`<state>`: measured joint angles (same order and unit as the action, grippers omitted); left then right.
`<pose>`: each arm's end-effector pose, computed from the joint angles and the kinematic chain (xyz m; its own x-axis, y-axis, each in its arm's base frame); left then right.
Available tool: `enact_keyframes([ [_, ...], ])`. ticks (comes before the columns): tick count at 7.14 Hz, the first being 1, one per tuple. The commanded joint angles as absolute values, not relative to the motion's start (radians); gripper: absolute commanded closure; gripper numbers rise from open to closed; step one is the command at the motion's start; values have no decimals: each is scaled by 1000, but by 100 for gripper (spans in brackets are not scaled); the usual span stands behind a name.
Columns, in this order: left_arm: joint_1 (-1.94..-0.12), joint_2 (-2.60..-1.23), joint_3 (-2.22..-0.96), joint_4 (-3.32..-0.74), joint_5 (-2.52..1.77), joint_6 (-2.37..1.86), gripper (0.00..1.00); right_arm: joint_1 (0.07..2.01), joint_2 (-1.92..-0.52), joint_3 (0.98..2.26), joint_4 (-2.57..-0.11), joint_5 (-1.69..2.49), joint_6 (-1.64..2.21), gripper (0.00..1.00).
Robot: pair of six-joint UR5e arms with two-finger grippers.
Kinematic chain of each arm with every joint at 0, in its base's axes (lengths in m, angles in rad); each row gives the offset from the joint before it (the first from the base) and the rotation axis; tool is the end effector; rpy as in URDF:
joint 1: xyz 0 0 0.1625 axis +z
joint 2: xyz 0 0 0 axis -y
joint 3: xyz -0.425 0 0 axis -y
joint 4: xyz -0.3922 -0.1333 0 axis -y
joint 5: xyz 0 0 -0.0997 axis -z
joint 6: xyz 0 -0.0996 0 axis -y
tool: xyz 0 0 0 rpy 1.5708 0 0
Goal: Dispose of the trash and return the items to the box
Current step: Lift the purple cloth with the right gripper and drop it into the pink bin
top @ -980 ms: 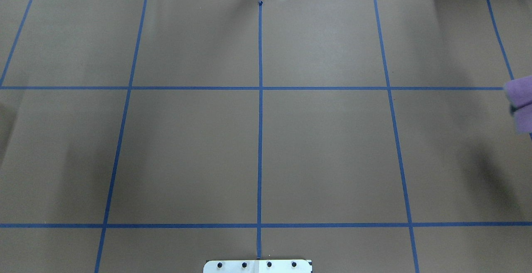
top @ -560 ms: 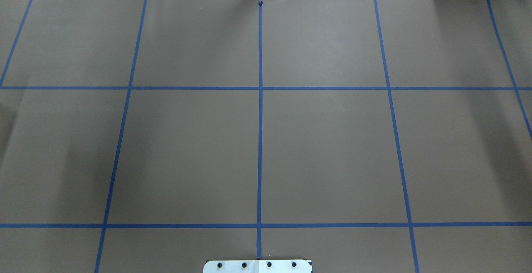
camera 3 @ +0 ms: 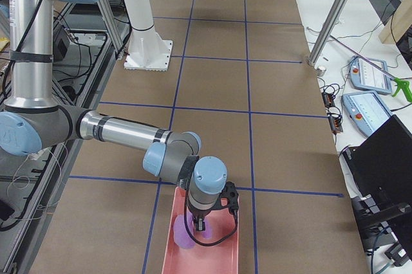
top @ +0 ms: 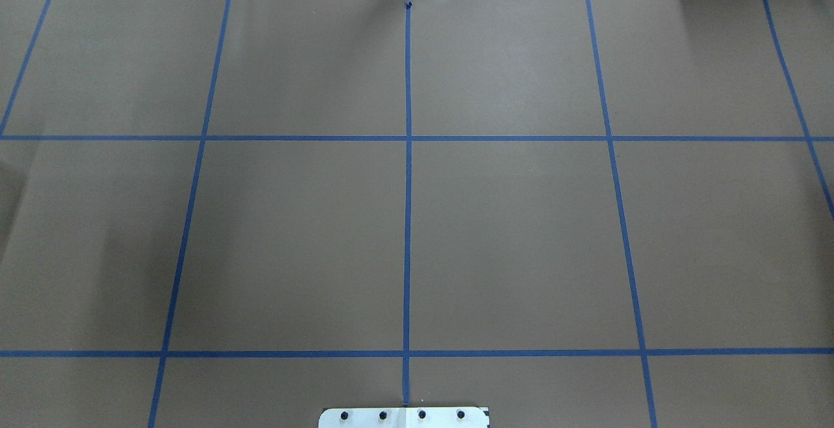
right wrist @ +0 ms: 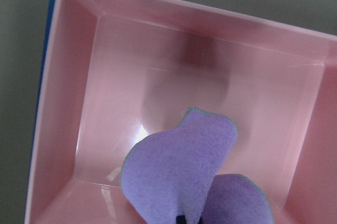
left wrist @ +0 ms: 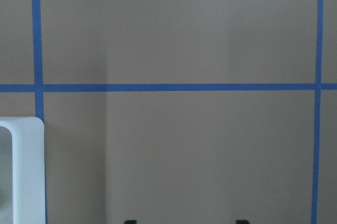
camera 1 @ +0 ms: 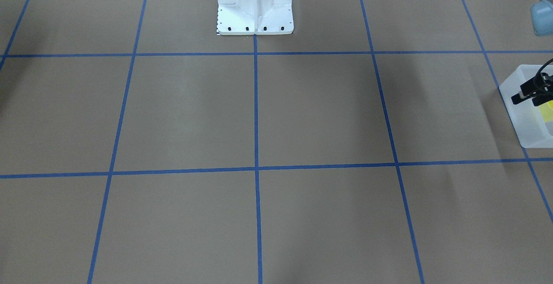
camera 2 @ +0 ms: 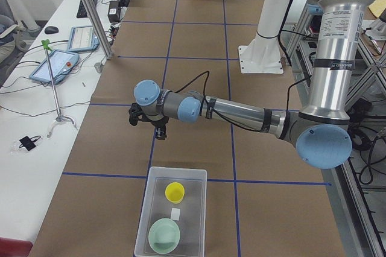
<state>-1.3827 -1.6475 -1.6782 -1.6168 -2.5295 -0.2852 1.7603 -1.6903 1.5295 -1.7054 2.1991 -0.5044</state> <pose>0.0479 -0.5286 0.5474 0.5594 0.0100 -0.8289 -0.0257 0.9997 -0.0053 0.1503 -0.3870 0.7534 0.7545 -0.1735 0.6330 0.2106 0.9774 0.0169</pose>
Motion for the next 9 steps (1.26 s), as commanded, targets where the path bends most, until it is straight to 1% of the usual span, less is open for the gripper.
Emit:
enact_keyframes([
  [1, -1382, -1647, -1678, -1617, -2530, -285, 30, 1761, -1692, 1476, -1644, 2197, -502, 100],
  [2, -1382, -1647, -1677, -1617, -2528, -284, 30, 1761, -1693, 1476, -1644, 2206, -494, 4],
  [3, -1382, -1647, -1678, -1617, -2528, -284, 30, 1761, -1689, 1486, -1643, 2209, -492, 0],
  [4, -1384, -1647, -1678, -1617, -2528, -284, 30, 1761, -1680, 1493, -1640, 2242, -488, 0],
  [5, -1384, -1647, -1680, -1615, -2523, -282, 30, 1749, -1671, 1547, -1637, 2309, -395, 0],
  [7, -1385, -1644, -1674, -1614, -2519, -218, 30, 1607, -1643, 1717, -1637, 2316, -171, 0],
  [9, -1385, -1647, -1692, -1612, -2420, -202, 27, 1432, -1553, 1816, -1637, 2330, 128, 0],
])
